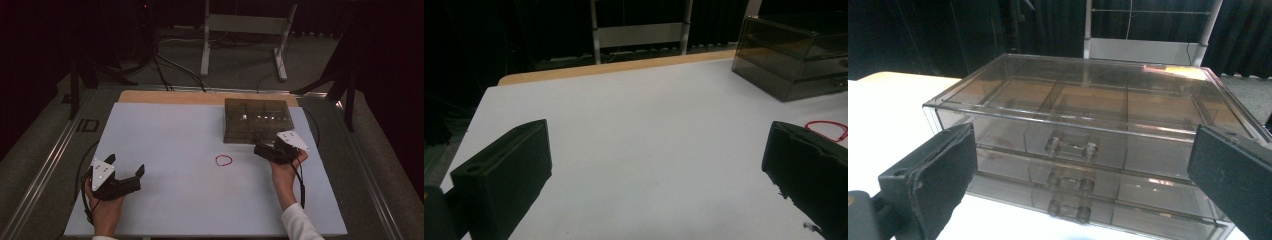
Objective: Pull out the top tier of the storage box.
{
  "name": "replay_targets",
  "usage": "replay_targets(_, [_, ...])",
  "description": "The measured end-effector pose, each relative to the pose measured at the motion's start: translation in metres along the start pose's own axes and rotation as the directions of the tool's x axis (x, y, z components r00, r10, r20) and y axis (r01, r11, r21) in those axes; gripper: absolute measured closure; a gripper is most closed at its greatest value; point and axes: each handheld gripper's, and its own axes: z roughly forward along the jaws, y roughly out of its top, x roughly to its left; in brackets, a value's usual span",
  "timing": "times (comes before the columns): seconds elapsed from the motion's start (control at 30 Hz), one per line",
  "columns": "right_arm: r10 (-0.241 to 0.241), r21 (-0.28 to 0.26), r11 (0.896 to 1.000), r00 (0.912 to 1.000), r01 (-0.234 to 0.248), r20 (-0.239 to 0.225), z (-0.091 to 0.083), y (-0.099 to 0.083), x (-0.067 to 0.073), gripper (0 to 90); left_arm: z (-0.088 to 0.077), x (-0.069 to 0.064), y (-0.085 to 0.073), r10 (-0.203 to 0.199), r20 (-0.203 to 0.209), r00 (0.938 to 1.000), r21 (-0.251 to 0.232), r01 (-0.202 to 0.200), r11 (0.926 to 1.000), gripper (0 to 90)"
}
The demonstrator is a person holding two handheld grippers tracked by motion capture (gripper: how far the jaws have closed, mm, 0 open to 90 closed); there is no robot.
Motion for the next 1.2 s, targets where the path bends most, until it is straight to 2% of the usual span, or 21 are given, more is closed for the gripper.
replay_targets(0.37, [-0.002,-0.003,1.0,0.9999,0.002,0.013,0.007,-0.002,0.002,0.0,0.0,0.0,0.0,0.002,-0.001,1.0,0.0,-0.002,1.0,1.1])
replay_targets(1.2, [-0.018,0.034,0.999,0.9983,0.016,0.055,0.023,-0.012,0.003,0.0,0.0,-0.001,0.0,0.001,0.002,1.0,0.0,-0.001,1.0,1.1])
